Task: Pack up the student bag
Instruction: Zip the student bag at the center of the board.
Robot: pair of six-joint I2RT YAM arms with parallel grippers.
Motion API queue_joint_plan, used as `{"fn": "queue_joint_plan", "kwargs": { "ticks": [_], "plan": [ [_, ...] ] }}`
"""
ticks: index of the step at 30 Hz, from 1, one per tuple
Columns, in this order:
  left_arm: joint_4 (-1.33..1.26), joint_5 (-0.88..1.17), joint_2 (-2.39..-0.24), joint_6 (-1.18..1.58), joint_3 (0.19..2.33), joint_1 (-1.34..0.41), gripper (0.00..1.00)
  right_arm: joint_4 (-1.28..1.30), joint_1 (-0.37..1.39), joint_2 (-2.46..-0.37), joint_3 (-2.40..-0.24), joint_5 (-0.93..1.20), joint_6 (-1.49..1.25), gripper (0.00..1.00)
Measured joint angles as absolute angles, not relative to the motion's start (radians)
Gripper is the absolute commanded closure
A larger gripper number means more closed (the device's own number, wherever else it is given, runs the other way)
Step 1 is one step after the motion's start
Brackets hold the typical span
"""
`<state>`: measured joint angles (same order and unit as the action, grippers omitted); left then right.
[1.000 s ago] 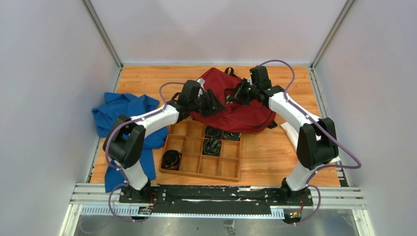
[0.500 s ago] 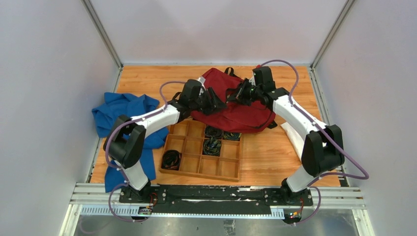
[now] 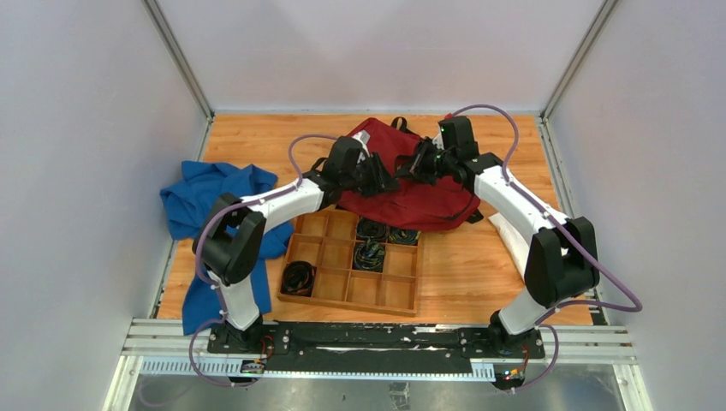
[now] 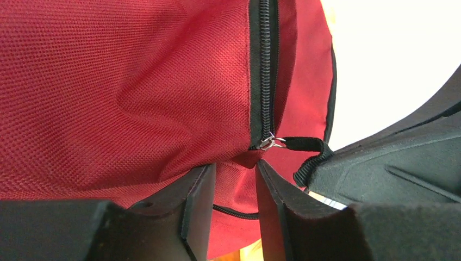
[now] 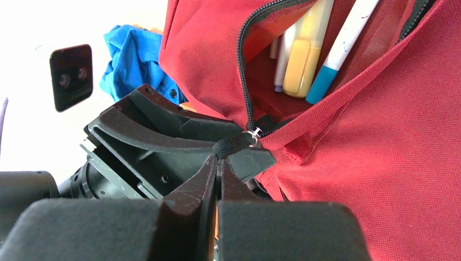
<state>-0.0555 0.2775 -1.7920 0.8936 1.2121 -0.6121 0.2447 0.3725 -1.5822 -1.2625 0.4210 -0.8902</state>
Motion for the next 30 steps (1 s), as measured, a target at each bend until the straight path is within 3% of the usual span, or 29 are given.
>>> {"fn": "queue_joint_plan", "kwargs": {
  "ticks": [2, 5, 9, 11, 15, 20, 30],
  "plan": [
    [-0.055, 0.265, -1.8, 0.883, 1.212, -0.613, 0.6, 0.25, 0.374, -1.582, -1.262, 0.424, -0.89, 1.0],
    [-0.038, 0.242, -1.801, 0.859, 1.223, -0.618, 0.43, 0.252, 0.374, -1.582, -1.262, 0.427, -0.891, 1.0],
    [0.013, 0.201, -1.805, 0.815, 1.259, -0.627, 0.39, 0.249, 0.374, -1.582, -1.262, 0.433, -0.894, 1.0],
    [0.025, 0.169, -1.805, 0.786, 1.262, -0.633, 0.45, 0.247, 0.374, -1.582, -1.262, 0.439, -0.895, 1.0],
    [0.022, 0.133, -1.805, 0.744, 1.262, -0.646, 0.66, 0.247, 0.374, -1.582, -1.261, 0.445, -0.898, 1.0],
    [0.008, 0.108, -1.805, 0.712, 1.262, -0.652, 1.0, 0.246, 0.374, -1.582, -1.246, 0.447, -0.902, 1.0],
    [-0.031, 0.116, -1.8, 0.706, 1.243, -0.656, 1.0, 0.251, 0.372, -1.586, -1.254, 0.443, -0.891, 1.0]
  ]
}}
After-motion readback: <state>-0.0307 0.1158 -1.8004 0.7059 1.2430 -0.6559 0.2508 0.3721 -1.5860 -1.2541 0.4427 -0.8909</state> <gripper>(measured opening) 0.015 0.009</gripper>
